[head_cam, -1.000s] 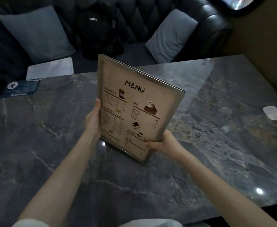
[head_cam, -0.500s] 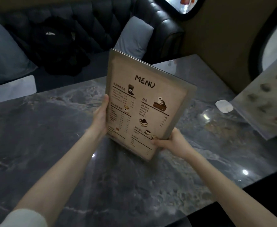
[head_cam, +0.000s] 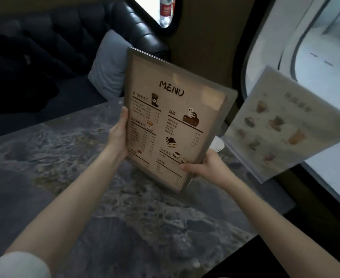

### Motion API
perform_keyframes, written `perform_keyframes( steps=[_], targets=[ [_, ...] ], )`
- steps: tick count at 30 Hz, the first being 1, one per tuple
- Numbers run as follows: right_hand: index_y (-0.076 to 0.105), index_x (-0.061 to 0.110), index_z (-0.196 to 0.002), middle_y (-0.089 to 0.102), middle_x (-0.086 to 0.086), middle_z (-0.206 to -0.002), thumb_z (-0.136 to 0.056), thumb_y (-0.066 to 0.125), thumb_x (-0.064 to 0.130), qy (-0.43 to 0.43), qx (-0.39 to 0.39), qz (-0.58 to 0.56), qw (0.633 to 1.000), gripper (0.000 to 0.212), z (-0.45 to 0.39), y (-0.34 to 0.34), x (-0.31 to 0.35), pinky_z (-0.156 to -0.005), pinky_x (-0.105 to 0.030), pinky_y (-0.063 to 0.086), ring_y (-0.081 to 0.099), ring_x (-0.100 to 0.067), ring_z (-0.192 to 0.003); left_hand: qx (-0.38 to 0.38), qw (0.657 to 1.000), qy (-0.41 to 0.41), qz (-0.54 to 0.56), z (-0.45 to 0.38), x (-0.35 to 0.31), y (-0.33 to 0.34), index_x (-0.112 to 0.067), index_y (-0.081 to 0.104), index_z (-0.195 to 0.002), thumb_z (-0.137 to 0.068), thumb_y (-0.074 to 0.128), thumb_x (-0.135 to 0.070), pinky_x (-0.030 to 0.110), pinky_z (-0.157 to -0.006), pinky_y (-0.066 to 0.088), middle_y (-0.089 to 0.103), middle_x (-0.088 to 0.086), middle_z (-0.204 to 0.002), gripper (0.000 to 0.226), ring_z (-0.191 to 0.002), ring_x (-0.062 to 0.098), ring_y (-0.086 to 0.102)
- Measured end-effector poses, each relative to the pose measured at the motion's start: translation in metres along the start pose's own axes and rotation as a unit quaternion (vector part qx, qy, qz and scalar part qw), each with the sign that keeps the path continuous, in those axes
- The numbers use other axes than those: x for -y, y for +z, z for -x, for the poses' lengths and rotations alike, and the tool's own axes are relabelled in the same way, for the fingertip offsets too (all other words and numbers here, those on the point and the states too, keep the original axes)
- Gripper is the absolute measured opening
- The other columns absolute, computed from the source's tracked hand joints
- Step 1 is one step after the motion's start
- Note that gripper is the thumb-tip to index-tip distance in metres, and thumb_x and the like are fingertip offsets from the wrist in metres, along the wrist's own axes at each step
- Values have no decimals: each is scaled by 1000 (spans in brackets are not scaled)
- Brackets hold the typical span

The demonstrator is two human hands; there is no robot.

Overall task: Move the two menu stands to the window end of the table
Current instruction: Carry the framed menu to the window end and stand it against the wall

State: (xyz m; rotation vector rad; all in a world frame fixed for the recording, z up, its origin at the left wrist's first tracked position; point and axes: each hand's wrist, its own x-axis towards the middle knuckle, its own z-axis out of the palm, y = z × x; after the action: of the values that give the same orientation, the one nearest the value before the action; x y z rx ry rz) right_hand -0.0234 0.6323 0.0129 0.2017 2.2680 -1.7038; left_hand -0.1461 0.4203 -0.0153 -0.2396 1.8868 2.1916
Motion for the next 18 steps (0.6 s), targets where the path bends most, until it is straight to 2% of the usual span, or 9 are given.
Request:
perform_keyframes(
  steps=[4, 6, 9, 11, 14, 16, 18],
  targets=[
    [56, 23, -103, 63, -8, -122, -76, 70, 9, 2, -25, -3, 1000, 34, -13, -44, -5, -76, -39, 60, 62, -23, -106, -1, 1000, 2, -5, -25, -3, 49, -17, 66, -113, -80, 52, -63, 39, -95, 51, 70, 4, -116, 58, -106, 18, 66],
    [56, 17, -110, 62, -8, -123, -76, 70, 10, 5, -34, 3, 999, 37, -21, -63, -7, -75, -37, 60, 63, -22, -106, 6, 1000, 6, -15, -38, -7, 72, -20, 67, -110, -80, 52, -63, 37, -93, 51, 70, 2, -114, 54, -106, 17, 66],
    [55, 13, -116, 63, -9, -122, -77, 70, 10, -4, -49, 12, 999, 42, -33, -88, -5, -62, -22, 59, 64, -23, -104, -9, 1000, 8, -6, -58, -13, 102, -22, 67, -103, -83, 52, -59, 31, -84, 51, 70, -1, -108, 45, -99, 13, 66],
    [55, 12, -116, 63, -9, -122, -77, 69, 10, -8, -62, 14, 998, 42, -42, -103, -4, -58, -19, 57, 64, -24, -104, 2, 1000, 17, -6, -74, -14, 118, -19, 65, -109, -84, 51, -59, 32, -85, 50, 69, 1, -113, 49, -100, 14, 65],
    [54, 12, -118, 62, -9, -123, -77, 69, 11, -10, -79, 16, 997, 43, -56, -121, -3, -71, -31, 60, 62, -24, -107, 22, 1000, 11, -11, -98, -17, 137, -19, 64, -116, -74, 54, -69, 40, -97, 48, 68, 2, -120, 66, -110, 19, 63],
    [52, 13, -119, 61, -9, -126, -79, 67, 11, -6, -89, 20, 996, 44, -67, -129, -5, -78, -35, 59, 60, -25, -111, 39, 999, 3, -16, -114, -18, 148, -18, 64, -119, -65, 56, -75, 45, -102, 45, 67, 3, -122, 78, -114, 22, 62],
    [52, 11, -119, 60, -9, -127, -79, 67, 12, 1, -106, 16, 994, 43, -76, -135, -8, -87, -38, 55, 58, -25, -114, 44, 999, 0, -8, -129, -17, 160, -15, 63, -119, -66, 56, -73, 46, -103, 45, 68, 5, -121, 79, -112, 23, 63]
  ],
)
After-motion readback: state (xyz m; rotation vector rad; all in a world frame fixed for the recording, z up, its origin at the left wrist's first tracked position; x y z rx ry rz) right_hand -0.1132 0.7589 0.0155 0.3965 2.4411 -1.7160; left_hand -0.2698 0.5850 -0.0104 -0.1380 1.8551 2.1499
